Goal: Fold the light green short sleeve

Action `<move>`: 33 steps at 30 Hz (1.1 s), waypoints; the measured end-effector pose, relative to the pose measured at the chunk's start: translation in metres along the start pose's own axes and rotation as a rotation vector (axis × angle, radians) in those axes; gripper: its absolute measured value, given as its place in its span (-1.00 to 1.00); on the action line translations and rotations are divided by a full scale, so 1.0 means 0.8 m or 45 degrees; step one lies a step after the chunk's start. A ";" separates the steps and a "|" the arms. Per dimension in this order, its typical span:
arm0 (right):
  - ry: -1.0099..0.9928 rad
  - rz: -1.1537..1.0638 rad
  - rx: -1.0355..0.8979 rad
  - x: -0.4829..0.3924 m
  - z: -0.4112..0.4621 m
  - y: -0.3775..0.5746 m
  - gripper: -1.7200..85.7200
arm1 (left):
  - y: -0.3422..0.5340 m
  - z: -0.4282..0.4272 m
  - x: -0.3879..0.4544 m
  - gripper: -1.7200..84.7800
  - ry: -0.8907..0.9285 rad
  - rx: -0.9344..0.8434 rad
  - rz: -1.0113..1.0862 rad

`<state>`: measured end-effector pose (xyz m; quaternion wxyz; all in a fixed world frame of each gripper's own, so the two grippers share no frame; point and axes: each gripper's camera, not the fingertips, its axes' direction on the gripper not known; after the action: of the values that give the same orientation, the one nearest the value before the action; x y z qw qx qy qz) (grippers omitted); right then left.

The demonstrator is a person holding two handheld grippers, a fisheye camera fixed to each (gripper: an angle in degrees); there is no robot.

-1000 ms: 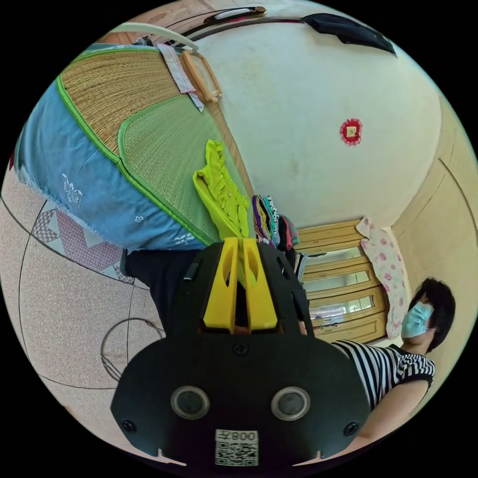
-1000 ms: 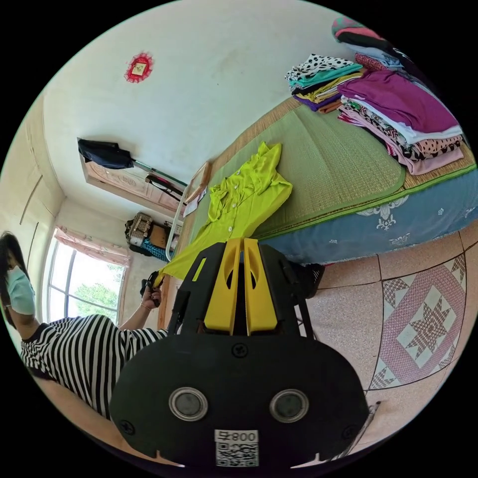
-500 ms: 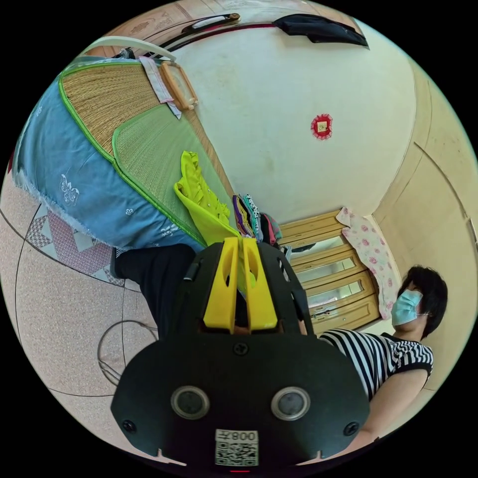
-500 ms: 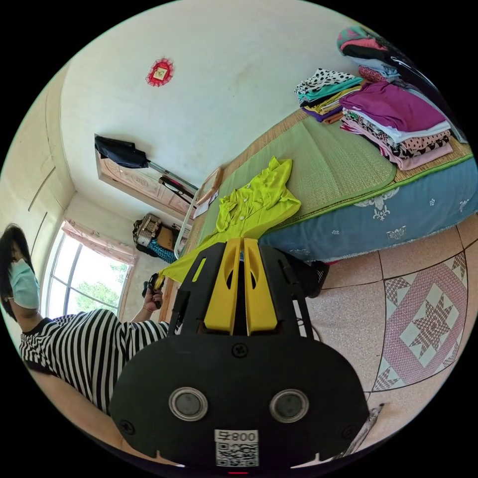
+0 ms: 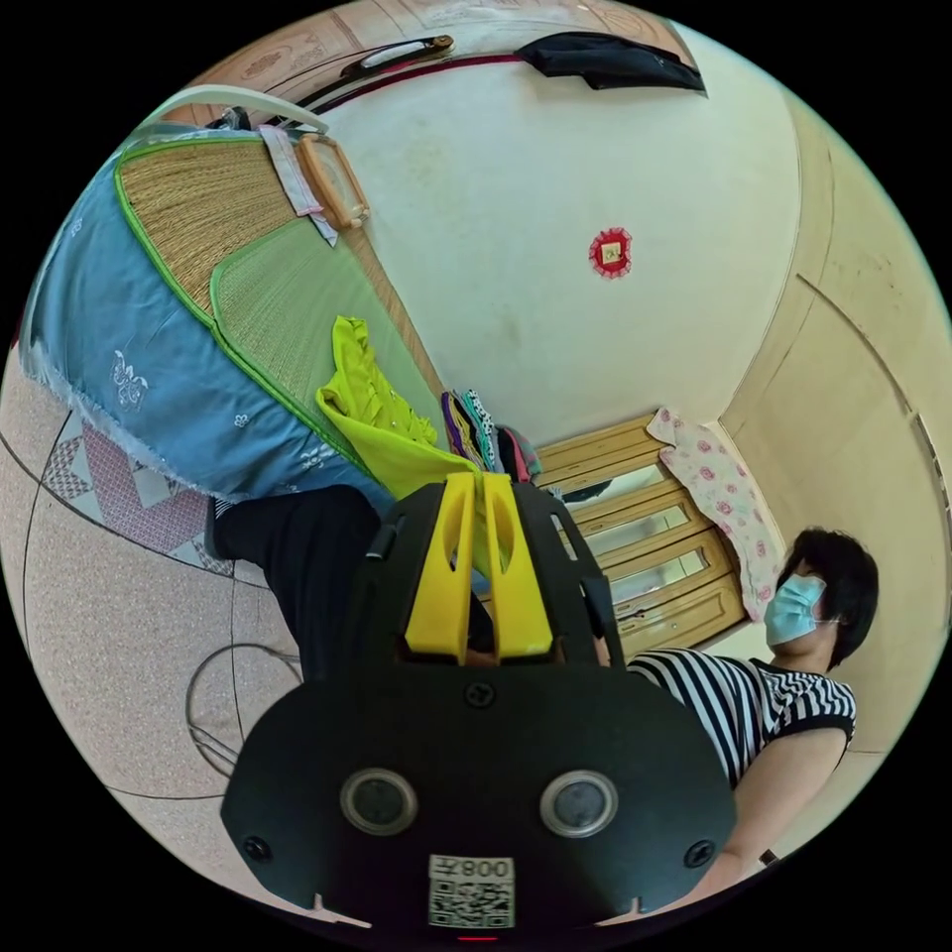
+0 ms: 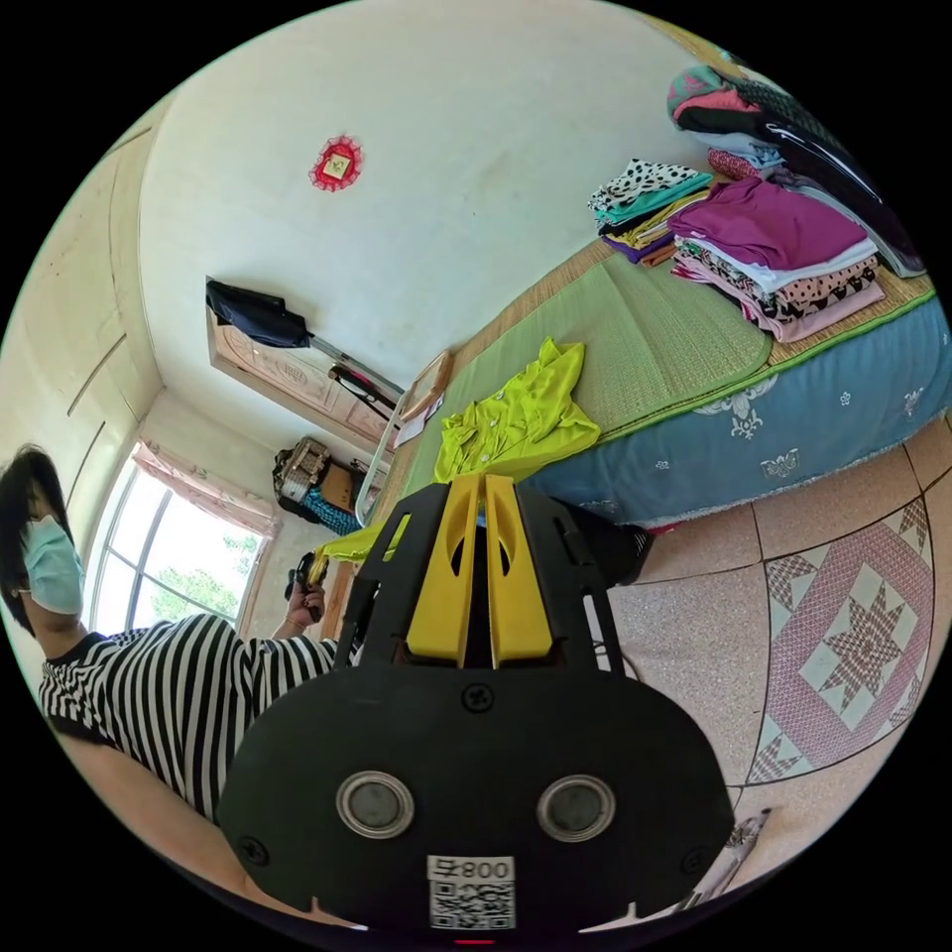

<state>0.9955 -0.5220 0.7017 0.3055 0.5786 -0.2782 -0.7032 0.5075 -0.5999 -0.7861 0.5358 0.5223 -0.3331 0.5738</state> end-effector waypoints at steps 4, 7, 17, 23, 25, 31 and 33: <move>-0.001 0.002 0.000 0.003 -0.001 -0.001 -0.95 | -0.008 0.005 0.004 -0.93 0.002 -0.010 0.006; -0.002 0.002 0.002 0.006 0.000 -0.005 -0.95 | -0.016 0.008 0.006 -0.93 -0.003 -0.016 0.006; -0.017 0.011 0.001 0.015 -0.009 -0.013 -0.95 | -0.041 0.014 0.021 -0.93 0.002 -0.040 0.028; 0.005 0.018 -0.013 0.023 0.004 -0.027 -0.95 | -0.066 0.031 0.022 -0.93 0.008 -0.048 0.018; -0.002 0.027 -0.003 0.028 0.008 -0.032 -0.95 | -0.076 0.037 0.021 -0.93 0.012 -0.041 0.018; -0.013 0.028 0.003 0.044 0.039 -0.076 -0.95 | -0.130 0.068 0.015 -0.93 0.030 -0.022 0.006; -0.019 0.020 0.000 0.050 0.057 -0.104 -0.95 | -0.152 0.080 0.014 -0.93 0.027 -0.025 0.008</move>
<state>0.9356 -0.4957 0.6217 0.3089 0.5710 -0.2849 -0.7053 0.6413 -0.6327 -0.7817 0.5424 0.5099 -0.3346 0.5778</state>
